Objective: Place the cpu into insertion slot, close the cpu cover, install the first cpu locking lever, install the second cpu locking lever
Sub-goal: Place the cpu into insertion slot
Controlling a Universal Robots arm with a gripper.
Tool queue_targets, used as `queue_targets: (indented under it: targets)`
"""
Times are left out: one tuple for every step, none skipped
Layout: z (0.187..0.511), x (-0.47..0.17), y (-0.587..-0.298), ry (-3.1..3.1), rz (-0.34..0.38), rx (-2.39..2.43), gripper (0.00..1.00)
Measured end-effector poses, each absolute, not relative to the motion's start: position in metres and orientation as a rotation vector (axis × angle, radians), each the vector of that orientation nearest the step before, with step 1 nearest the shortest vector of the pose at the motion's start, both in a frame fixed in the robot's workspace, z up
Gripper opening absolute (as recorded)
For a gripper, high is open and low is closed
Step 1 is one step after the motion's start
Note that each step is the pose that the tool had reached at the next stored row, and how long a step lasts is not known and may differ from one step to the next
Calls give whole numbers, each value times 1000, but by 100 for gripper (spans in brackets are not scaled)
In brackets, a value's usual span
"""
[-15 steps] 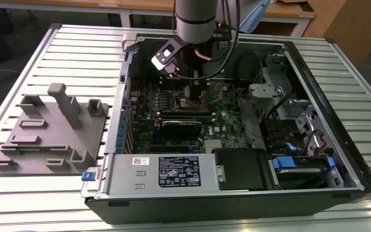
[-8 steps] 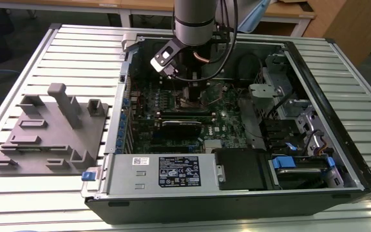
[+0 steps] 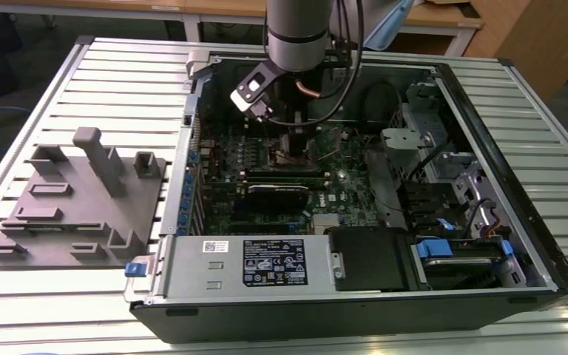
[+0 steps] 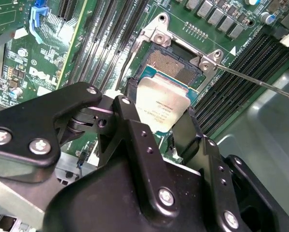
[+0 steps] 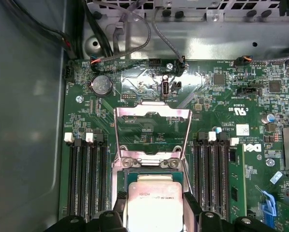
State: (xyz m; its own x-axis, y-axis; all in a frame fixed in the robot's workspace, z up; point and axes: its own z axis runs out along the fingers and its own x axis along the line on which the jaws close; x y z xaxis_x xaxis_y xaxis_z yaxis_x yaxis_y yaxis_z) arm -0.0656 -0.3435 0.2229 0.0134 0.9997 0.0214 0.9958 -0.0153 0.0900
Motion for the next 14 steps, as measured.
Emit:
queue_targets:
  targets:
    - [222, -66, -344, 2169, 121, 2201, 54]
    - [222, -66, -344, 2169, 121, 2201, 54]
    - [222, -66, -344, 2169, 121, 2201, 54]
    - [222, -66, -344, 2169, 121, 2201, 54]
    - [222, -66, -344, 2169, 121, 2201, 54]
    - [222, -66, -344, 2169, 121, 2201, 54]
    - [222, -66, -344, 2169, 122, 2201, 54]
    - [221, -66, -344, 2169, 122, 2201, 54]
    - [221, -66, -344, 2169, 121, 2201, 54]
    - [220, -66, -344, 2169, 121, 2201, 54]
    - [220, -66, -344, 2169, 121, 2201, 54]
    - [220, -66, -344, 2169, 121, 2201, 54]
    - [220, -66, -344, 2169, 121, 2201, 54]
    - [220, -66, -344, 2169, 121, 2201, 54]
